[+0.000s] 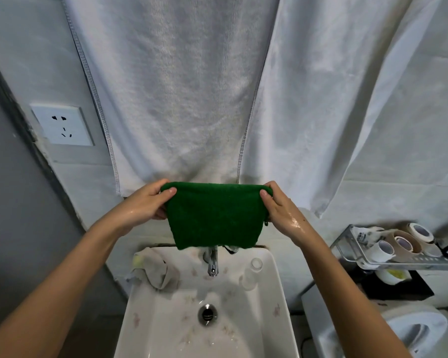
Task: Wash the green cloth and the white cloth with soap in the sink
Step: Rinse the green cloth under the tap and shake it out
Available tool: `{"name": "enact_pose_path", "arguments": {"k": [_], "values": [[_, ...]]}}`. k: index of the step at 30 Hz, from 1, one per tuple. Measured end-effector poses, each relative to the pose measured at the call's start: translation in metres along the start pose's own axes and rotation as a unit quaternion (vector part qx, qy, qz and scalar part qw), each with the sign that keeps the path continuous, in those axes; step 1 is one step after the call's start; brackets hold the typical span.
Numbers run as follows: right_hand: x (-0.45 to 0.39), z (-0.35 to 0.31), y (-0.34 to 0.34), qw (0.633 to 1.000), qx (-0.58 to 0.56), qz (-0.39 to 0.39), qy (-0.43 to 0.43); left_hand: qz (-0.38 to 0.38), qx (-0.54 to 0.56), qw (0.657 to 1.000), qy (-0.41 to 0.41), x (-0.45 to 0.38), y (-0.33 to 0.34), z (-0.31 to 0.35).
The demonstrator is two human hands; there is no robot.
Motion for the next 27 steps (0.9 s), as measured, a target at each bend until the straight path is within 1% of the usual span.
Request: {"name": "enact_pose_path", "arguments": {"k": [4, 7, 10, 12, 13, 15, 18, 21, 23, 24, 25, 27], "values": [[-0.001, 0.011, 0.009, 0.991, -0.106, 0.013, 0.08, 0.022, 0.06, 0.997, -0.04, -0.003, 0.009, -0.005], [0.004, 0.014, 0.016, 0.968, -0.204, -0.013, 0.143, 0.004, 0.127, 0.988, -0.091, -0.002, 0.016, -0.011], [0.012, 0.017, 0.013, 0.956, -0.252, -0.079, 0.126, -0.043, 0.193, 0.974, -0.109, 0.007, 0.022, -0.014], [0.017, 0.015, 0.008, 0.948, -0.276, -0.131, 0.086, -0.062, 0.185, 0.977, -0.085, 0.014, 0.023, -0.014], [0.018, 0.015, 0.004, 0.949, -0.275, -0.142, 0.063, -0.063, 0.167, 0.982, -0.065, 0.017, 0.024, -0.013], [0.018, 0.014, -0.002, 0.96, -0.249, -0.13, 0.019, -0.046, 0.137, 0.989, -0.016, 0.021, 0.024, -0.011], [0.018, 0.01, -0.008, 0.981, -0.166, -0.085, -0.049, 0.003, 0.076, 0.995, 0.068, 0.022, 0.022, -0.003], [0.02, 0.006, -0.009, 0.994, -0.063, -0.023, -0.087, 0.071, -0.054, 0.987, 0.131, 0.023, 0.02, 0.002], [0.02, 0.006, -0.007, 0.993, 0.023, 0.023, -0.111, 0.114, -0.152, 0.971, 0.144, 0.023, 0.02, 0.001], [0.021, 0.007, -0.006, 0.99, 0.063, 0.04, -0.118, 0.128, -0.181, 0.964, 0.146, 0.023, 0.02, 0.0], [0.021, 0.01, -0.005, 0.988, 0.092, 0.054, -0.116, 0.138, -0.196, 0.96, 0.146, 0.023, 0.021, -0.002], [0.021, 0.019, -0.003, 0.988, 0.109, 0.065, -0.088, 0.146, -0.192, 0.961, 0.132, 0.022, 0.023, -0.005]]}}
Point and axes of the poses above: each hand's wrist, its own x-axis away from the middle knuckle, its own y-axis out of the palm, z = x × y, the point moved 5 cm from there along -x, towards the middle knuckle, and after that the axes turned 7 degrees about x, right-handed, at the moved point
